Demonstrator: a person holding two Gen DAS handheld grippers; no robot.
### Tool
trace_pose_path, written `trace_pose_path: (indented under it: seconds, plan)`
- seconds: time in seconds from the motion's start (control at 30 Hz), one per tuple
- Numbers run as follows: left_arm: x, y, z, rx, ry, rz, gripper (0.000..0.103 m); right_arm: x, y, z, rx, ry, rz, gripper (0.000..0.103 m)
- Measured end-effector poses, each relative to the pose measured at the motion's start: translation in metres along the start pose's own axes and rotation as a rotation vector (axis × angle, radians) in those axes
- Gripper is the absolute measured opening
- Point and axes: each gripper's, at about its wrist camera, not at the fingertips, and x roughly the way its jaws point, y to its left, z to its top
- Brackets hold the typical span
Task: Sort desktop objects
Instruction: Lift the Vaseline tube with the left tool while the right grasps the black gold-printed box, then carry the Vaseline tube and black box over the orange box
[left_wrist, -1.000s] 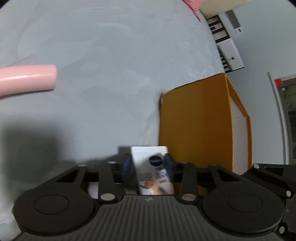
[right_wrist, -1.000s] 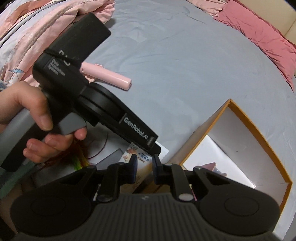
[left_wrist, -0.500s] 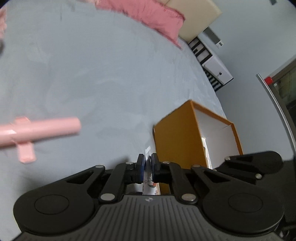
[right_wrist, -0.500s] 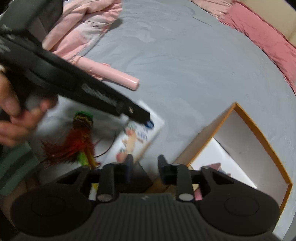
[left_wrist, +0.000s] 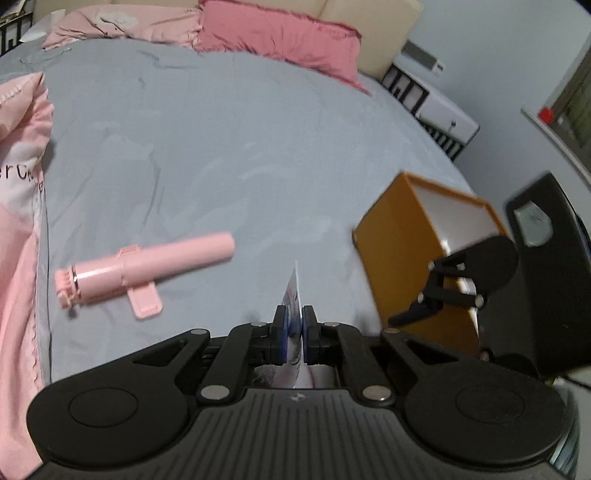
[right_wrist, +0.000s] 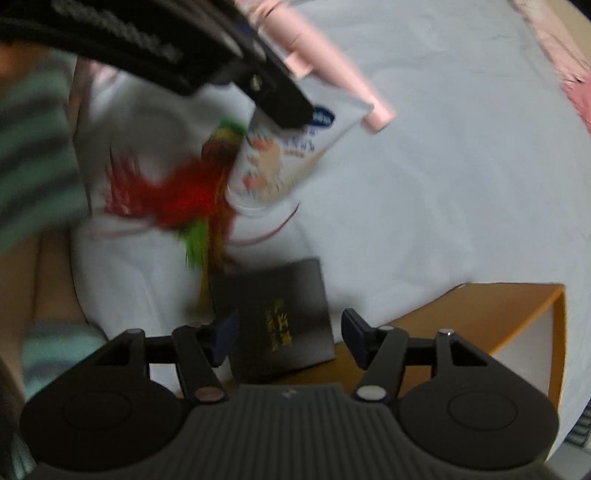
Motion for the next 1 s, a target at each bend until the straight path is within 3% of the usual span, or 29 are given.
trace_pose_path:
  seconds: [0.07, 0.1, 0.2, 0.33, 0.57, 0.77, 1.0]
  plan:
    - [-0.001, 0.004, -0.004, -0.002, 0.019, -0.023, 0.008, 0.008, 0.001, 0.000, -0.016, 0.045, 0.001, 0.068]
    - [0.000, 0.004, -0.004, -0.005, 0.022, -0.029, 0.008, 0.010, 0.000, -0.001, 0.049, 0.062, -0.005, 0.073]
    - [0.002, 0.007, -0.006, -0.016, 0.035, -0.032, 0.010, 0.013, -0.005, 0.002, 0.071, 0.087, 0.016, 0.077]
    - [0.007, 0.013, -0.007, -0.038, 0.061, -0.029, 0.011, 0.017, -0.005, 0.002, 0.075, 0.132, 0.065, 0.078]
    - [0.008, 0.017, -0.007, -0.060, 0.059, -0.038, 0.011, 0.036, 0.003, -0.006, 0.066, 0.197, 0.019, 0.079]
    - [0.004, 0.016, -0.006, -0.057, 0.043, -0.037, 0.012, 0.020, 0.007, -0.015, 0.065, 0.154, -0.015, 0.078]
    - [-0.013, 0.009, 0.001, -0.058, -0.016, -0.060, 0.012, -0.034, 0.006, -0.026, 0.104, -0.006, -0.037, 0.077]
